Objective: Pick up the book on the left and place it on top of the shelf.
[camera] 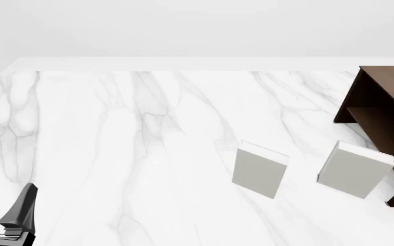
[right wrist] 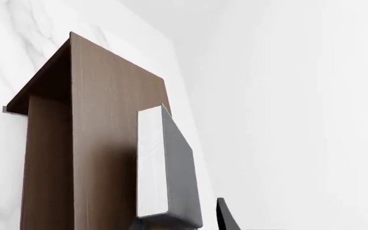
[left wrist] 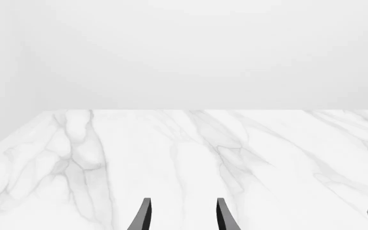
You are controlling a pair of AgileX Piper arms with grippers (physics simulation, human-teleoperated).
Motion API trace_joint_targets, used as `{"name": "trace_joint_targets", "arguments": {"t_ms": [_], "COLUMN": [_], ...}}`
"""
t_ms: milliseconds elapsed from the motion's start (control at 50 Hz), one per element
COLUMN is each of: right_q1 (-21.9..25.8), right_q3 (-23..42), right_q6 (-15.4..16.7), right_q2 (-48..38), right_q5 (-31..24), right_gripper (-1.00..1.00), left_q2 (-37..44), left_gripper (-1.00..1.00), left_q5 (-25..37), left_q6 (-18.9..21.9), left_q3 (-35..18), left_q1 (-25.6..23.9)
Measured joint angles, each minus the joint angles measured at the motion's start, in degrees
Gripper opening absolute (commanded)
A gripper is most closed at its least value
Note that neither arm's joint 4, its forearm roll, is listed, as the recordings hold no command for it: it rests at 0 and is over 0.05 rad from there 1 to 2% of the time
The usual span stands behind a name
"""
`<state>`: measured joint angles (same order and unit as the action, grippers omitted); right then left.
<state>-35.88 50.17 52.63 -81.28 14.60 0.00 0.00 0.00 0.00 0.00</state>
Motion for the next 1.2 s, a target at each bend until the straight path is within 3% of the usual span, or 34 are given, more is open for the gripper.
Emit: {"name": "trace_joint_targets", "arguments": {"t_ms": [820,1200], "right_q1": [1.56,3.12], "right_q3": [-2.07,-7.22], "right_q6": [-1.39,-6.01], "right_q2": [6.88,14.38], "right_q5": [-3.93,-4.57], "right_gripper": [1.0,1.0], "left_q2": [0.0,0.0], "left_gripper": [1.0,1.0], "left_q5": [0.0,0.0], "left_q6": [0.0,0.0], "left_q3": [0.0,0.0], "left_q1": [0.0,0.0]}}
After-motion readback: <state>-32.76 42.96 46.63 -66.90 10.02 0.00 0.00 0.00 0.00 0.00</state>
